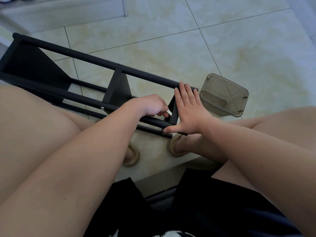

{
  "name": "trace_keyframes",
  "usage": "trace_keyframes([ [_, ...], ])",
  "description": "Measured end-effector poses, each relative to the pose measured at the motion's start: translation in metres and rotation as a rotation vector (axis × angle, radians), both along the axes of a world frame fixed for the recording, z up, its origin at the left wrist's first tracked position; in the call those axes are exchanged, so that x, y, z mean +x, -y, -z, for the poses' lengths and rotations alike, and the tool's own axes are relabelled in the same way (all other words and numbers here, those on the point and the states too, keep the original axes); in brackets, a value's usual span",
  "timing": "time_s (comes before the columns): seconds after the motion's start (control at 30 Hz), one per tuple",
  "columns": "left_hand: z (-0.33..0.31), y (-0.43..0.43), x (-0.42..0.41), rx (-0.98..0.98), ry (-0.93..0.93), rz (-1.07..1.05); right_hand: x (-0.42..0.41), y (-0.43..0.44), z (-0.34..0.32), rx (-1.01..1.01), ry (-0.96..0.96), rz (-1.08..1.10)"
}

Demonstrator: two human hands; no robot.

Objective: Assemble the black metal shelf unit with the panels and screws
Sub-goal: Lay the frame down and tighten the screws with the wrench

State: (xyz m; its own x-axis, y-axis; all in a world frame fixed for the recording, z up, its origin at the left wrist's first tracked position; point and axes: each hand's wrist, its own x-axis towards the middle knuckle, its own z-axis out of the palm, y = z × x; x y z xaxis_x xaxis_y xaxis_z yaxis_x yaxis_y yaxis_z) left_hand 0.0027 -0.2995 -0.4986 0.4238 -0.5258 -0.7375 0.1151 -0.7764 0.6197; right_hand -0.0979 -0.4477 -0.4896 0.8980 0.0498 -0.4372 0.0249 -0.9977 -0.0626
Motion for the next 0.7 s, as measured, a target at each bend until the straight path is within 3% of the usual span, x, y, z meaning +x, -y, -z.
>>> trace_keyframes([
  [0.7, -0.0036, -0.0060, 0.0009, 0.130, 0.152, 0.262, 0.0013, 0.0012, 0.0001, -0.001, -0.007, 0.008],
])
